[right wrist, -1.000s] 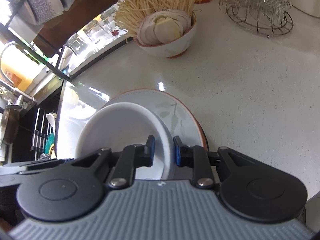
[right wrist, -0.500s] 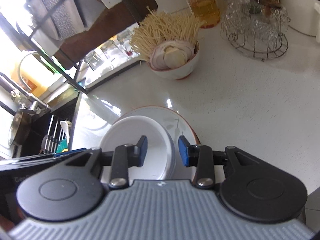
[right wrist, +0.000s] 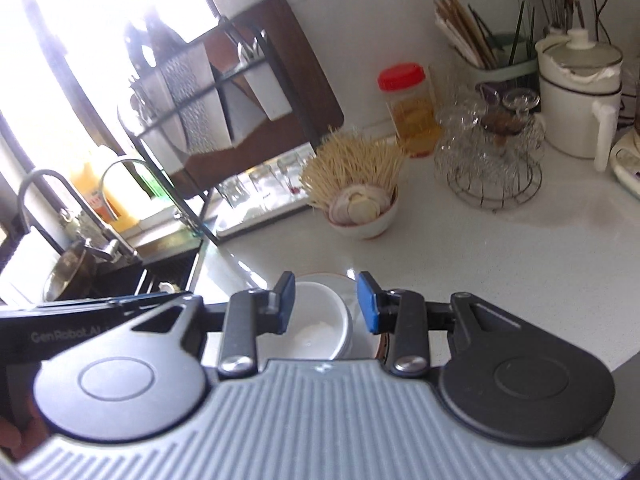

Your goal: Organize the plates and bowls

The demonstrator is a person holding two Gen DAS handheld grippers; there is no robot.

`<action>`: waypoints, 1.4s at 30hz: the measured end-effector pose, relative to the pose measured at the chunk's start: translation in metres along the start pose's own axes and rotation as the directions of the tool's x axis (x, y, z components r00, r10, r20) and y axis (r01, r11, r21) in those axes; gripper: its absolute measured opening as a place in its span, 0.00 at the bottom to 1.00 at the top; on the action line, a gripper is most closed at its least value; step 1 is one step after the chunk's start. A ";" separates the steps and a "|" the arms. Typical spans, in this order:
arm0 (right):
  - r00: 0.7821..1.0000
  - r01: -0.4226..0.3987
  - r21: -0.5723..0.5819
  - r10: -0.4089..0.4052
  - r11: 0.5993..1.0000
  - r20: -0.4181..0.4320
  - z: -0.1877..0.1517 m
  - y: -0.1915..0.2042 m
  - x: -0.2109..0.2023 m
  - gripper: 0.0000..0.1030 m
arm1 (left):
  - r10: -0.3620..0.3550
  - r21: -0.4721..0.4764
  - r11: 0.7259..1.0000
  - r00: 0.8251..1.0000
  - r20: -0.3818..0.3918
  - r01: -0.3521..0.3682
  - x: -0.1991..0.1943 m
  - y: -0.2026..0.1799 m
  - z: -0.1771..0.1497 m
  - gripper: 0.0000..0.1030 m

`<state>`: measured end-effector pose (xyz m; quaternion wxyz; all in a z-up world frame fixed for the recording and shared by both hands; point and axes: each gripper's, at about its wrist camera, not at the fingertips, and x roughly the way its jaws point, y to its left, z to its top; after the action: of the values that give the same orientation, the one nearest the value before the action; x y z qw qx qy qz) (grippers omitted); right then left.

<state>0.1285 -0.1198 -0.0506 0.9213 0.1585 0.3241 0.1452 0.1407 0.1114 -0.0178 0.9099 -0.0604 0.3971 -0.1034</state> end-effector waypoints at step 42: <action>0.998 -0.036 -0.126 0.043 0.991 0.050 -0.084 -0.014 -0.160 0.38 | 0.115 -0.051 0.993 0.985 0.125 -0.110 -0.145 -0.092 -0.148 0.37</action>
<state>-0.0425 -0.1753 -0.0302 0.9345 0.1107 0.2869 0.1792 -0.0773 0.0523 0.0028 0.9364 -0.0645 0.3429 -0.0389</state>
